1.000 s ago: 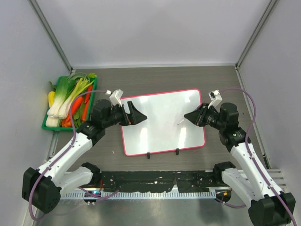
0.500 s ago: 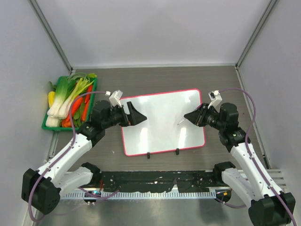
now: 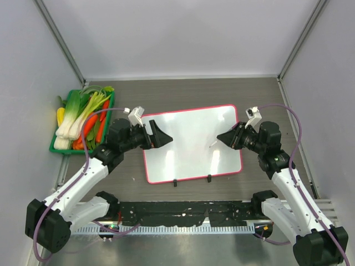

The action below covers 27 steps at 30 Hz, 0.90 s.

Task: Write a sentence on the whiteboard
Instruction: Hold the whiteboard on the whiteboard stand.

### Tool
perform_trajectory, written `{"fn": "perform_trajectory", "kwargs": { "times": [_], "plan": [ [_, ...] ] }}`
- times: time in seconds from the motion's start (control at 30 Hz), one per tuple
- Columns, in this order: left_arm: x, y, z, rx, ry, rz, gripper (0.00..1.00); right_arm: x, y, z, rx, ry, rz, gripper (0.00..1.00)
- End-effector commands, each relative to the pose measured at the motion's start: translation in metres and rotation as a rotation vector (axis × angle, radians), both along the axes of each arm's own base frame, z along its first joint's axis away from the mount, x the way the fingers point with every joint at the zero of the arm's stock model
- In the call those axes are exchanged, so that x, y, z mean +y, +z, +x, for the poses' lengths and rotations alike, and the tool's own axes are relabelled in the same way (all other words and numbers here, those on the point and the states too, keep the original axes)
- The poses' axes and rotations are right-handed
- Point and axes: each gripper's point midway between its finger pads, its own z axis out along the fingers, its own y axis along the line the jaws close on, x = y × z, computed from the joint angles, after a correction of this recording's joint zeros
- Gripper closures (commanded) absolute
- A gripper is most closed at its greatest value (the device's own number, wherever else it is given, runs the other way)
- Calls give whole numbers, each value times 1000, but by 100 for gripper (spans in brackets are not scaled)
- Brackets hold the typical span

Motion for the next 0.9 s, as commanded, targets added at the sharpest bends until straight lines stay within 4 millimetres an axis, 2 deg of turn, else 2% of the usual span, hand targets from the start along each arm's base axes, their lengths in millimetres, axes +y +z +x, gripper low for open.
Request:
{"fn": "perform_trajectory", "kwargs": {
  "times": [0.0,0.23,0.53,0.7,0.87],
  "plan": [
    [10,7,7,-18,58,21,0,-1,15,3,-59,-5,7,99],
    [29,1,10,20,92,50,0,-4,21,8,-74,-29,-1,99],
    [68,-14,19,114,203,32,0,4,27,18,-90,-26,19,99],
    [93,-18,19,131,281,16,0,20,40,22,-124,3,20,99],
    [101,-27,18,151,291,-7,0,46,50,23,-157,34,-1,99]
  ]
}}
